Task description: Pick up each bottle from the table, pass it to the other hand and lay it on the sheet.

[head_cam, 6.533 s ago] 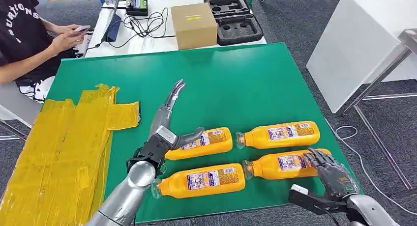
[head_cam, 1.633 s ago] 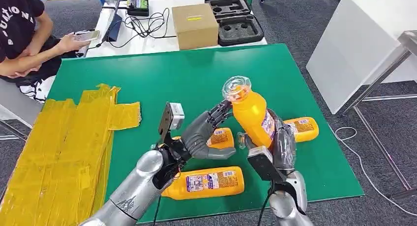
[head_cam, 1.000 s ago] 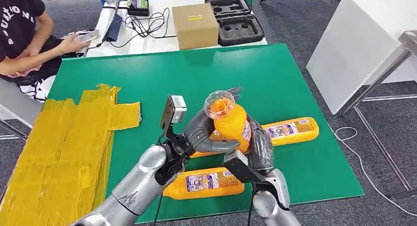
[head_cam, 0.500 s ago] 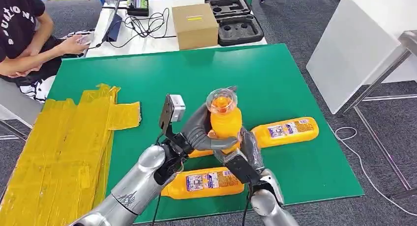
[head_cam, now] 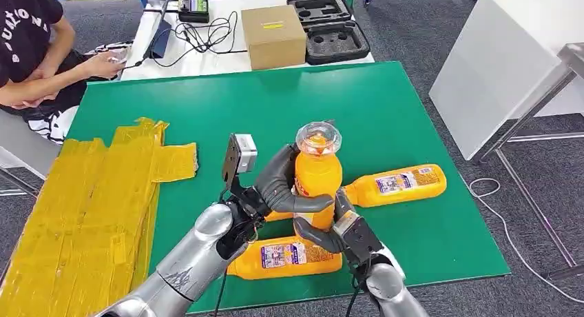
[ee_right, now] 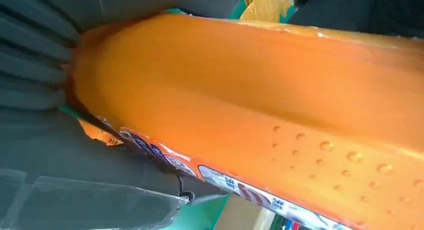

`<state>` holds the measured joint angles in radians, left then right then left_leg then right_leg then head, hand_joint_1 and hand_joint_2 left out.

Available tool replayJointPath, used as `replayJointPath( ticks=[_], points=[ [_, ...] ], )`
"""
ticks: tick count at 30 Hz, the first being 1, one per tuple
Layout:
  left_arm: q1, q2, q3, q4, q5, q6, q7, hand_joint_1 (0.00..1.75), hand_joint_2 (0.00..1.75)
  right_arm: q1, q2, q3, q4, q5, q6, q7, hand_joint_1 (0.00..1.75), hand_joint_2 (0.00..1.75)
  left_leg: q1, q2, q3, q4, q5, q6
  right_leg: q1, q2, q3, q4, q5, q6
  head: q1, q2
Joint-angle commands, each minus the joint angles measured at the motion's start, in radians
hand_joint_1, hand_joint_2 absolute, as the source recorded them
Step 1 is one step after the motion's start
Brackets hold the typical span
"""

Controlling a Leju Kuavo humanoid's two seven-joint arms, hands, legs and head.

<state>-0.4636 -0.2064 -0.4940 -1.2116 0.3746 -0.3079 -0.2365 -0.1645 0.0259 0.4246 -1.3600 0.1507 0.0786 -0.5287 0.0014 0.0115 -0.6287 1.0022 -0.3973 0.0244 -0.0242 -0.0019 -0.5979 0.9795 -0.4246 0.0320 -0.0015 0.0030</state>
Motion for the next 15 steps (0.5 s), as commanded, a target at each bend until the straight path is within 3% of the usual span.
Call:
replayJointPath(
  ticks=[1,15],
  points=[
    [-0.032,0.019,-0.037,0.064,-0.001,0.004,0.006,0.00,1.75,-0.035,-0.015,0.035,-0.003,0.000,0.013,-0.012,1.75,1.75,0.001,0.000,0.003,0.000,-0.002,-0.002,0.001,0.001,0.004,-0.001,-0.001,-0.002,0.000,0.000],
    [-0.032,0.019,-0.037,0.064,-0.001,0.004,0.006,0.00,1.75,-0.035,-0.015,0.035,-0.003,0.000,0.013,-0.012,1.75,1.75,0.001,0.000,0.004,0.000,-0.002,-0.002,0.001,0.001,0.004,-0.001,-0.001,-0.002,0.000,0.000]
  ],
)
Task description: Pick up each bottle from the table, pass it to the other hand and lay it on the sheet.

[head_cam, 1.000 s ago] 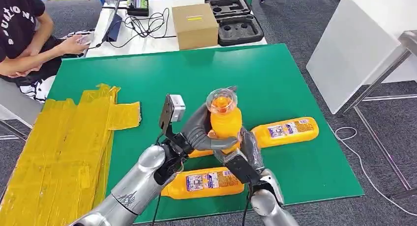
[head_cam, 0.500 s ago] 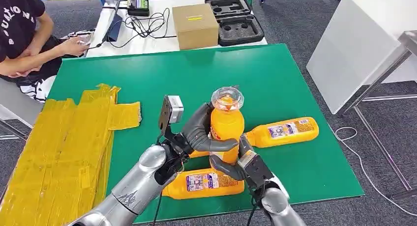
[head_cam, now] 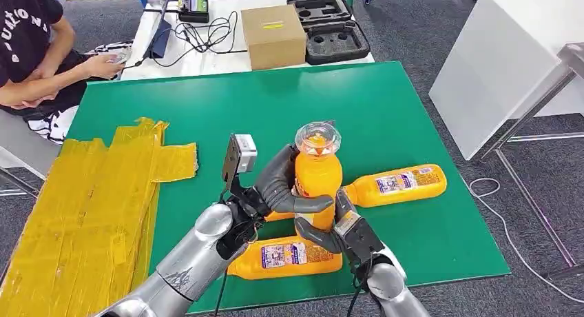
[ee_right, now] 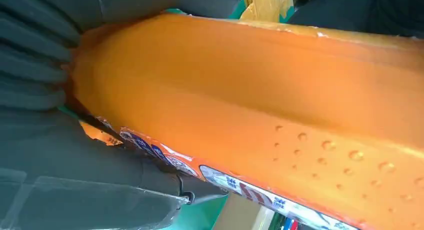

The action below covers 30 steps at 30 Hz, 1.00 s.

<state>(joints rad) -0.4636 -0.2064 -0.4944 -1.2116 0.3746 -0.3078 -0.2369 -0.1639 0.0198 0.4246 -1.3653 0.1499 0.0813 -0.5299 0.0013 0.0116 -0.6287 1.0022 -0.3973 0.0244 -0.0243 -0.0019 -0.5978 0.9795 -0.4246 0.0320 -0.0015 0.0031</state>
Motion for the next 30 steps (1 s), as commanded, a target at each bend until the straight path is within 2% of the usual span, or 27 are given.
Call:
replayJointPath(
  ticks=[1,6,7,8,9,13,14,30],
  points=[
    [-0.026,0.018,-0.028,0.059,-0.002,0.009,0.007,0.00,1.75,-0.035,-0.005,0.031,0.004,0.000,0.015,-0.013,1.75,1.75,0.001,0.000,0.003,0.000,-0.002,-0.001,0.001,0.001,0.003,0.000,-0.001,-0.002,0.000,0.000],
    [-0.018,0.021,-0.021,0.058,-0.001,0.010,0.004,0.00,1.75,-0.037,-0.006,0.023,-0.002,-0.005,0.021,-0.015,1.75,1.75,0.001,0.000,0.004,0.000,-0.002,-0.002,0.001,0.001,0.004,-0.001,-0.001,-0.002,0.000,0.000],
    [-0.018,0.021,-0.021,0.058,-0.001,0.010,0.004,0.72,1.75,-0.037,-0.006,0.023,-0.002,-0.005,0.021,-0.015,1.75,1.75,0.001,0.000,0.004,0.000,-0.002,-0.001,0.001,0.001,0.004,-0.001,-0.001,-0.002,0.000,0.000],
    [-0.018,0.021,-0.021,0.058,-0.001,0.010,0.004,1.66,1.75,-0.037,-0.006,0.023,-0.002,-0.005,0.021,-0.015,1.75,1.75,0.001,0.000,0.003,0.000,-0.001,-0.001,0.001,0.001,0.003,0.000,-0.001,-0.002,0.000,0.000],
    [-0.016,0.023,-0.021,0.060,-0.001,0.009,0.004,1.75,1.75,-0.036,-0.008,0.022,-0.002,-0.006,0.022,-0.016,1.75,1.75,0.001,0.001,0.004,0.000,-0.002,-0.002,0.002,0.002,0.004,-0.001,-0.001,-0.003,0.000,0.000],
    [-0.010,0.020,-0.009,0.059,-0.005,0.022,0.003,1.75,1.75,-0.027,-0.007,0.008,-0.011,-0.005,0.018,-0.015,1.75,1.75,0.001,0.000,0.004,0.000,-0.002,-0.001,0.001,0.001,0.004,-0.001,-0.001,-0.002,0.000,0.000],
    [-0.013,0.019,-0.006,0.067,-0.004,0.026,0.003,1.75,1.75,-0.025,-0.002,-0.010,-0.007,0.000,-0.018,-0.013,1.75,1.75,0.001,0.000,0.003,0.000,-0.001,-0.001,0.001,0.001,0.003,-0.001,-0.001,-0.002,0.000,0.000],
    [-0.021,0.010,0.016,0.081,-0.001,0.041,-0.006,1.75,1.75,-0.016,0.003,-0.033,-0.026,0.005,-0.037,-0.023,1.75,1.75,0.001,0.000,0.004,0.000,-0.002,-0.002,0.001,0.001,0.004,-0.001,-0.001,-0.002,0.000,0.000]
  ],
)
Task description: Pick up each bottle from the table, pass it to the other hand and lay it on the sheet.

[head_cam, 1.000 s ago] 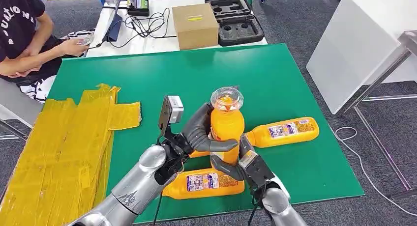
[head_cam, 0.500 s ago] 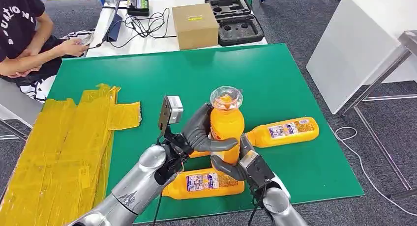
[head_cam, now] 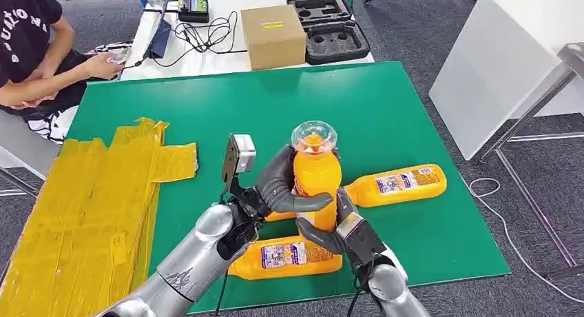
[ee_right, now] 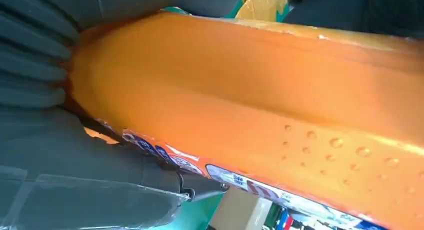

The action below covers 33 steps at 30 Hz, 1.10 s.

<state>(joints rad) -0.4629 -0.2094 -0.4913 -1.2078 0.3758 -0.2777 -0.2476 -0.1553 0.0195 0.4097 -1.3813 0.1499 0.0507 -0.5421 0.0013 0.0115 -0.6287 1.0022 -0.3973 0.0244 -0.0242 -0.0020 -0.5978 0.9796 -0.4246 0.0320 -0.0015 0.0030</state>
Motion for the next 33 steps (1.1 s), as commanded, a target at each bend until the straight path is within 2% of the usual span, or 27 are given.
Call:
replayJointPath(
  ticks=[1,7,10,11,15,18,20,23,25,27,30,33],
  points=[
    [-0.021,0.013,0.013,0.077,-0.003,0.011,0.004,1.75,1.75,-0.025,0.004,-0.018,-0.010,0.005,-0.007,-0.011,1.75,1.75,0.000,0.000,0.002,0.000,-0.001,-0.001,0.000,0.001,0.002,-0.001,0.000,-0.001,0.000,0.000],
    [-0.021,0.013,0.013,0.077,-0.003,0.011,0.004,1.75,1.75,-0.025,0.004,-0.018,-0.010,0.005,-0.007,-0.011,1.75,1.75,0.001,0.000,0.003,0.000,-0.001,-0.001,0.001,0.001,0.003,-0.001,-0.001,-0.002,0.000,0.000],
    [0.001,0.022,0.018,0.061,-0.023,0.025,-0.013,1.75,1.75,0.007,0.003,-0.029,-0.035,0.025,-0.036,-0.019,1.75,1.75,0.000,0.000,0.003,0.000,-0.001,-0.001,0.000,0.001,0.003,-0.001,-0.001,-0.002,0.000,0.000],
    [0.015,0.030,0.025,0.051,-0.034,0.030,-0.027,1.75,1.75,0.028,0.001,-0.034,-0.052,0.037,-0.053,-0.027,0.00,1.75,0.001,0.000,0.005,0.000,-0.002,-0.002,0.001,0.001,0.005,-0.001,-0.001,-0.002,0.000,0.000],
    [0.044,0.045,0.080,0.014,-0.052,0.045,-0.058,1.75,1.75,0.048,-0.024,-0.039,-0.094,0.046,-0.087,-0.050,0.00,1.75,0.001,0.001,0.005,-0.001,-0.002,-0.001,0.001,0.001,0.005,-0.001,-0.001,-0.002,0.000,0.000],
    [0.029,0.063,0.108,-0.005,-0.080,0.063,-0.062,1.75,1.75,0.064,-0.051,-0.061,-0.154,0.070,-0.128,-0.025,0.00,1.75,0.000,0.000,0.002,0.000,-0.001,-0.001,0.000,0.001,0.002,0.000,-0.001,-0.002,0.000,0.000],
    [0.025,0.088,0.130,-0.023,-0.151,0.116,-0.087,1.75,1.75,0.105,-0.069,-0.110,-0.228,0.047,-0.116,0.012,0.00,1.75,0.002,0.001,0.006,0.002,-0.004,-0.002,0.002,0.002,0.006,0.000,-0.003,-0.004,0.000,0.000],
    [0.032,0.099,0.177,-0.053,-0.231,0.153,-0.090,1.75,1.75,0.138,-0.112,-0.172,-0.293,0.034,-0.086,0.014,0.00,1.75,0.001,-0.001,0.002,0.000,-0.001,-0.001,0.001,-0.001,0.002,0.000,-0.001,-0.002,0.000,0.000],
    [0.026,0.127,0.197,-0.072,-0.394,0.264,-0.092,1.75,1.75,0.161,-0.153,-0.211,-0.315,0.003,-0.081,0.007,0.00,1.75,0.001,-0.003,0.003,0.001,-0.002,-0.001,0.001,-0.002,0.003,0.000,-0.002,-0.002,0.000,0.000],
    [0.020,0.165,0.241,-0.086,-0.557,0.351,-0.084,1.75,1.75,0.185,-0.152,-0.251,-0.338,-0.007,-0.048,-0.002,0.00,1.75,0.001,-0.003,0.003,0.000,-0.002,-0.001,0.001,-0.003,0.004,-0.001,-0.002,-0.002,0.000,0.000],
    [0.018,0.182,0.301,-0.089,-0.621,0.335,-0.090,1.75,1.75,0.183,-0.141,-0.266,-0.342,-0.007,-0.012,-0.001,0.00,1.75,0.001,0.000,0.004,0.000,-0.003,-0.002,0.001,0.001,0.004,0.000,-0.002,-0.003,0.000,0.000],
    [-0.018,0.230,0.340,-0.079,-0.764,0.416,-0.066,1.75,1.75,0.183,-0.164,-0.288,-0.348,-0.019,0.022,0.019,0.00,1.75,0.001,0.000,0.002,0.001,-0.002,-0.002,0.001,0.001,0.001,0.000,-0.001,-0.002,-0.001,0.000]
  ],
)
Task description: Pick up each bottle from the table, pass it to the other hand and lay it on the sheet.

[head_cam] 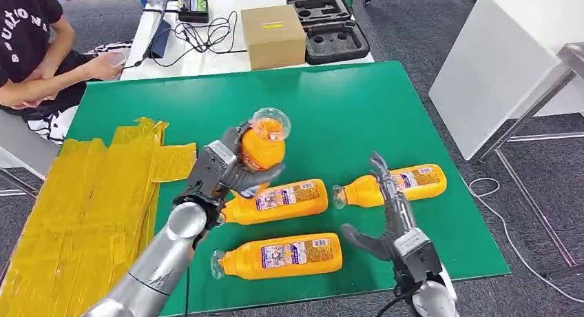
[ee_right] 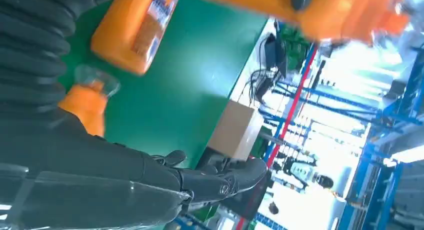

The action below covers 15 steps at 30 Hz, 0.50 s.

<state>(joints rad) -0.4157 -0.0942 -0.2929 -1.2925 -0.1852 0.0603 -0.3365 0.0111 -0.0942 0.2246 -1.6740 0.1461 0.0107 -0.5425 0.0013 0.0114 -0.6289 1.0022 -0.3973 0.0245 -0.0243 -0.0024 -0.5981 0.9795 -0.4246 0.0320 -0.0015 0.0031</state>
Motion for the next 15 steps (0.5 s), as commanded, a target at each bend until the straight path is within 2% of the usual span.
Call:
replayJointPath(
  ticks=[1,5,8,12,15],
  points=[
    [-0.075,0.130,0.166,0.006,-0.230,0.093,0.026,1.75,1.75,0.022,-0.061,-0.120,-0.057,-0.022,0.076,0.024,0.00,1.75,0.002,0.000,0.004,0.001,-0.002,-0.002,0.002,0.001,0.003,0.001,-0.002,-0.003,0.000,0.000],
    [-0.082,0.137,0.215,-0.008,-0.261,0.094,0.029,1.75,1.75,0.040,-0.057,-0.162,-0.074,-0.024,0.105,0.028,0.00,1.75,0.002,0.000,0.001,0.001,-0.001,-0.001,0.002,0.000,0.000,0.000,-0.001,-0.002,0.000,0.000],
    [-0.101,0.156,0.229,-0.004,-0.481,0.231,0.103,1.75,1.75,0.057,-0.039,-0.204,-0.098,-0.017,0.115,0.042,0.00,1.75,0.002,-0.001,0.003,0.001,-0.003,-0.002,0.003,0.000,0.004,0.000,-0.002,-0.003,0.000,0.000],
    [-0.134,0.187,0.253,0.017,-0.693,0.281,0.181,1.75,1.75,0.095,-0.023,-0.251,-0.128,-0.011,0.130,0.053,0.00,1.75,0.002,-0.002,0.001,0.002,-0.001,-0.002,0.002,-0.001,0.002,0.001,-0.002,-0.002,0.000,0.000],
    [-0.134,0.189,0.256,0.017,-0.691,0.280,0.180,1.75,1.75,0.097,-0.022,-0.251,-0.129,-0.011,0.130,0.053,0.00,1.75,0.002,-0.002,0.001,0.001,-0.001,-0.002,0.002,-0.001,0.002,0.000,-0.001,-0.002,0.000,0.000]
  ],
)
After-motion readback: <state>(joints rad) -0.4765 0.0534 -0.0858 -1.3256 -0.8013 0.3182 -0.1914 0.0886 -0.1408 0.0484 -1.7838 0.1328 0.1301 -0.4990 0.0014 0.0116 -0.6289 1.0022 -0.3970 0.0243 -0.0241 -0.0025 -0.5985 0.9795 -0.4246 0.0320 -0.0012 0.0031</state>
